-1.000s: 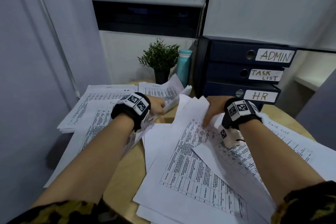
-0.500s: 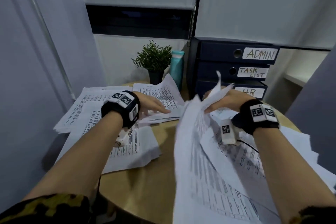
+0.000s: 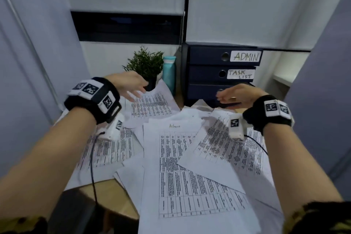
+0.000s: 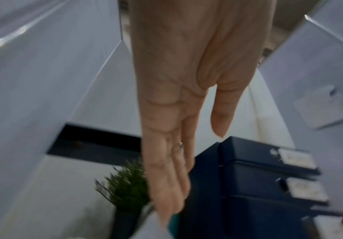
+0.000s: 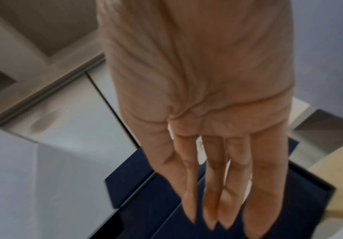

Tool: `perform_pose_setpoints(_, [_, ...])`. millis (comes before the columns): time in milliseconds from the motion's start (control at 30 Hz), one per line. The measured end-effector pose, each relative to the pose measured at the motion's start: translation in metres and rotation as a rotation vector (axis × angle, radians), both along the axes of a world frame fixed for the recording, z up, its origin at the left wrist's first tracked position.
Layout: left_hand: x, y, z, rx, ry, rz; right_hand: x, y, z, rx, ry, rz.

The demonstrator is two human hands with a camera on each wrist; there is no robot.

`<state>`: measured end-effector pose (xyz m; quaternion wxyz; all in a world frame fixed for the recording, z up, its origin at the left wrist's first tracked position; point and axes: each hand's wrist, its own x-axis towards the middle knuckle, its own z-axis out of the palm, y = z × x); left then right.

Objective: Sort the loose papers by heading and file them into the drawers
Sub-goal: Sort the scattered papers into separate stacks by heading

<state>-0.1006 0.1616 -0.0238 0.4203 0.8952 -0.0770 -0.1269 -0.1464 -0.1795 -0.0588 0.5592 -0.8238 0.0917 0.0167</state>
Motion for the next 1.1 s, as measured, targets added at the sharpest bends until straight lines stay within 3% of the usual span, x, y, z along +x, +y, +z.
perform_pose_setpoints(100, [-0.008, -0.03, -0.013, -0.033, 0.132, -0.025, 0.0, -0.028, -0.013, -0.023, 0.08, -0.181])
perform_pose_setpoints(200, [-0.012, -0.051, -0.033, -0.002, 0.229, -0.024, 0.002, -0.041, -0.032, -0.302, 0.216, -0.198])
perform_pose_setpoints(300, [-0.012, -0.059, -0.041, 0.185, 0.219, -0.046, 0.001, -0.044, -0.04, -0.566, 0.317, -0.184])
perform_pose_setpoints(433, [-0.013, -0.055, -0.05, 0.471, 0.148, -0.08, -0.004, -0.058, -0.043, -0.6, 0.447, -0.193])
perform_pose_setpoints(533, [-0.006, -0.049, -0.052, 0.424, 0.276, -0.129, -0.013, -0.058, -0.043, -0.632, 0.448, -0.176])
perform_pose_setpoints(633, [-0.008, -0.043, -0.05, 0.468, 0.184, -0.245, -0.014, -0.044, -0.036, -0.699, 0.394, -0.126])
perform_pose_setpoints(733, [-0.012, -0.045, -0.052, 0.356, 0.155, -0.31, -0.009, -0.021, -0.029, -0.921, 0.301, 0.128])
perform_pose_setpoints(833, [-0.019, -0.054, -0.043, 0.211, 0.024, -0.267, -0.008, 0.005, -0.024, -0.669, 0.109, 0.416])
perform_pose_setpoints(900, [-0.028, -0.059, -0.037, 0.202, 0.086, -0.327, -0.01, 0.025, -0.022, -0.586, -0.004, 0.527])
perform_pose_setpoints(1000, [-0.036, -0.051, -0.038, 0.359, 0.16, -0.393, -0.008, 0.051, -0.024, -0.593, 0.055, 0.637])
perform_pose_setpoints(1100, [-0.039, -0.035, -0.046, 0.245, 0.182, -0.343, 0.0, 0.068, -0.029, -0.666, 0.246, 0.709])
